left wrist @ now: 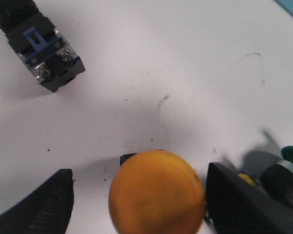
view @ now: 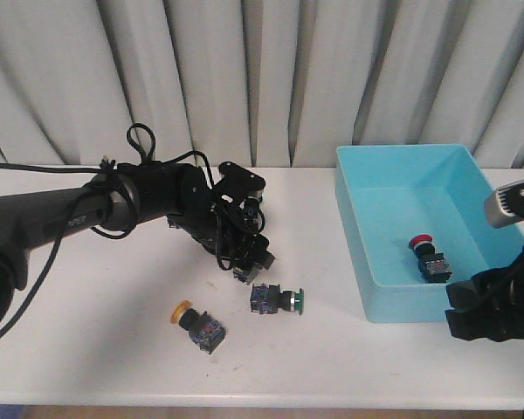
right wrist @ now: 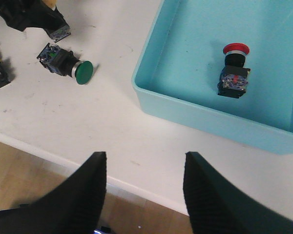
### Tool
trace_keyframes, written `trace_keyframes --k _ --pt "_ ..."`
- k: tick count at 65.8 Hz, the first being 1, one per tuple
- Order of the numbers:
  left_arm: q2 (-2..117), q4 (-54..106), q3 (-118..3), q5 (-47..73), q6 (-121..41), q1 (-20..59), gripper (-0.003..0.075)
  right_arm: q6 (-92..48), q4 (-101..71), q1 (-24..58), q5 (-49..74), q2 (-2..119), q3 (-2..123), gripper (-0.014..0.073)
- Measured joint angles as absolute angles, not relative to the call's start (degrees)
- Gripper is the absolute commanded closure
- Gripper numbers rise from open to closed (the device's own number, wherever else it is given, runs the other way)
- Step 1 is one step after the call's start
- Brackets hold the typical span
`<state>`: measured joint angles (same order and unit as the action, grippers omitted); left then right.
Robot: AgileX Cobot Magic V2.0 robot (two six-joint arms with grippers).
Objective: Pick red and yellow buttons and place in box
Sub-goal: 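Lower the left gripper onto the yellow-capped button and close it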
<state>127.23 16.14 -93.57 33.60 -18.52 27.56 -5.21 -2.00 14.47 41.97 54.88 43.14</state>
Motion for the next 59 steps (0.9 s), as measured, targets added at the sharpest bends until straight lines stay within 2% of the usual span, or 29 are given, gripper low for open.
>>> trace_keyframes --k 22,49,59 --pt "129.55 16.04 -94.25 32.09 -16.42 28.59 0.0284 -5.33 -2.00 14.47 41.89 54.88 43.14 0.0242" --pt "130.29 16.04 -94.25 31.50 -16.10 28.59 0.0486 -5.44 -2.00 14.47 41.89 54.88 43.14 0.0242" --pt "130.29 16.04 -94.25 31.50 -16.10 28.59 0.0512 -5.44 -2.00 14.47 41.89 54.88 43.14 0.0242"
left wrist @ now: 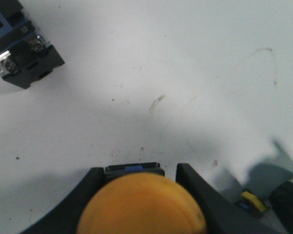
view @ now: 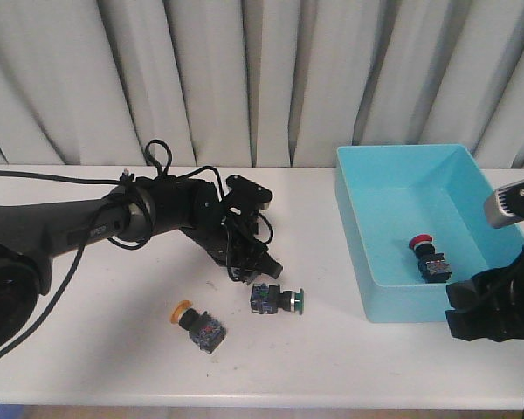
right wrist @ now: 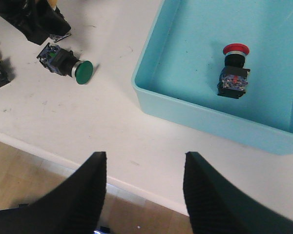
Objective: Pick red and yellow buttons and place in box
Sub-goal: 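Lower the left gripper onto the yellow-capped button and close it, then lift the yellow button with the left gripper toward the table center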
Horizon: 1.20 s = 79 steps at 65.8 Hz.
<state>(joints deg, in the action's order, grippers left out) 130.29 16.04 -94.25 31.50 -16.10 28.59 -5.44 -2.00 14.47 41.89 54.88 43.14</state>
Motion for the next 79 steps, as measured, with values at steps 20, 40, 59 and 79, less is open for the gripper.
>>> trace_keyframes --k 20,40,59,79 --pt "126.86 15.46 -94.25 36.26 -18.03 28.59 0.0511 -5.44 -2.00 14.47 41.89 54.88 43.14 0.0242" --pt "113.35 15.40 -93.64 41.60 -21.12 28.59 0.0511 -5.44 -1.13 14.47 41.89 54.88 43.14 0.0242" --pt "94.53 15.47 -74.45 33.35 -23.66 28.59 0.0511 -5.44 -1.07 14.47 41.89 54.88 43.14 0.0242" --pt "78.33 19.92 -55.29 26.28 -29.19 28.59 0.0511 -5.44 -0.95 14.47 41.89 54.88 43.14 0.0242"
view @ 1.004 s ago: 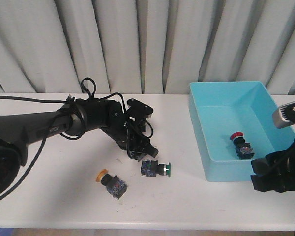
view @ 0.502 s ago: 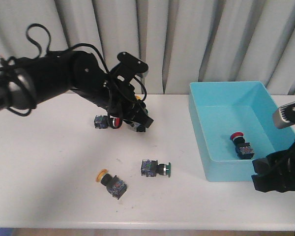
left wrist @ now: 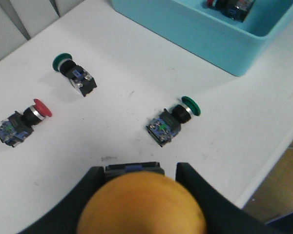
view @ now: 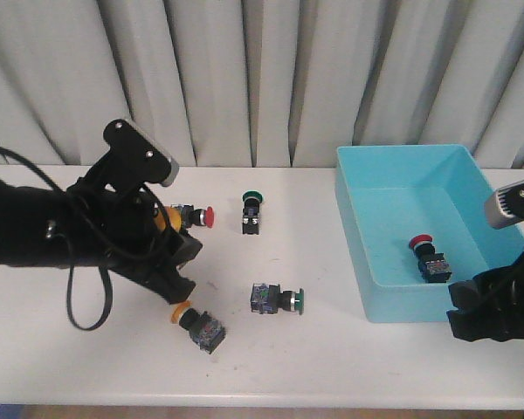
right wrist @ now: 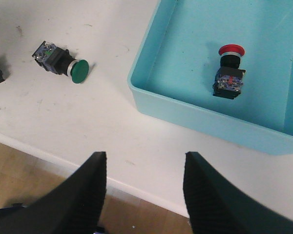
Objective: Pick red and yellow buttons and place in box
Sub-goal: 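Lift the yellow button with the left gripper toward the table center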
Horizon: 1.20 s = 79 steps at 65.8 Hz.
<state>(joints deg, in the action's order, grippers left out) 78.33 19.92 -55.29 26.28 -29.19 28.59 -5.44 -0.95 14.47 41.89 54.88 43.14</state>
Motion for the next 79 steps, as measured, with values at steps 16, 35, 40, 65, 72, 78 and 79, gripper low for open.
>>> trace_keyframes --k 16,35,40,65,72,78,79 --pt "77.62 31.99 -54.06 33.45 -45.38 28.59 0.0511 -5.44 -0.95 14.47 41.95 54.88 43.14 0.0242" --pt "80.20 49.08 -54.06 43.12 -78.31 28.59 0.0511 -5.46 -0.95 14.47 42.80 54.88 43.14 0.0242" --pt "81.25 56.89 -54.06 44.85 -88.85 28.59 0.0511 -5.46 -0.95 14.47 43.03 54.88 43.14 0.0242" --pt "89.86 87.29 -54.06 52.14 -116.48 28.59 0.0511 -10.19 -2.07 14.47 44.52 54.88 43.14 0.0242" --pt "90.45 88.94 -54.06 53.59 -118.13 28.59 0.0511 -15.85 -5.40 14.47 44.52 55.00 43.14 0.0239" --pt "90.45 89.24 -54.06 54.22 -118.77 28.59 0.0511 -22.96 -10.81 14.47 44.52 55.96 43.14 0.0216" --pt "90.45 89.24 -54.06 54.22 -118.77 28.59 0.0511 -24.83 -11.77 14.47 44.52 56.22 43.14 0.0209"
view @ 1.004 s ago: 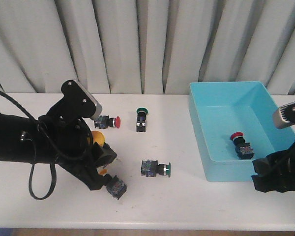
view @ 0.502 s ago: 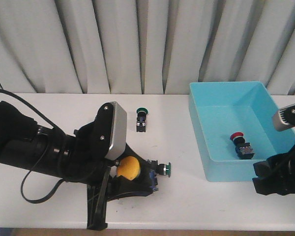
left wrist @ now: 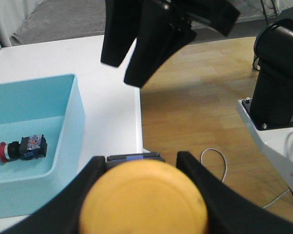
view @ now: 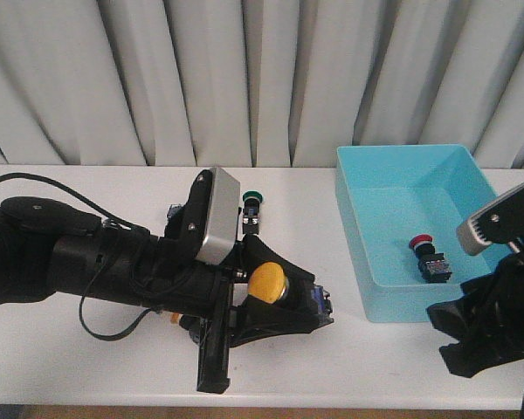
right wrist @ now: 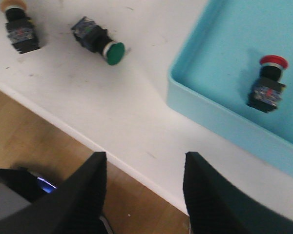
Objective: Pick red and yellow buttons and place in box
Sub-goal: 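Lift the yellow button with the left gripper toward the table center, then bring the right gripper to the yellow button and grasp it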
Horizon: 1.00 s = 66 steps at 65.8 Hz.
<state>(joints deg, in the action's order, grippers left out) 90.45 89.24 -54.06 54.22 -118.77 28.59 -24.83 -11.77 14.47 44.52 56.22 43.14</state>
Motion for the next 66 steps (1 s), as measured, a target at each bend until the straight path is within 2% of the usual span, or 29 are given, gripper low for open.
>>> trace_keyframes --k 18,23,40,55,66 --pt "90.45 89.24 -54.06 54.33 -118.99 28.59 0.0511 -54.94 -29.48 14.47 45.73 62.55 43.14 0.0014" --pt "90.45 89.24 -54.06 54.33 -118.99 28.59 0.0511 -62.58 -34.73 14.47 46.80 63.68 43.14 -0.0009" --pt "90.45 89.24 -54.06 54.33 -118.99 28.59 0.0511 -81.90 -47.73 14.47 47.13 67.39 43.21 0.0029" --pt "90.45 89.24 -54.06 54.33 -118.99 28.59 0.0511 -88.28 -49.79 14.47 49.80 72.21 47.53 0.0044" --pt "90.45 89.24 -54.06 54.34 -118.99 28.59 0.0511 -99.57 -50.36 14.47 52.21 74.28 48.90 0.0046"
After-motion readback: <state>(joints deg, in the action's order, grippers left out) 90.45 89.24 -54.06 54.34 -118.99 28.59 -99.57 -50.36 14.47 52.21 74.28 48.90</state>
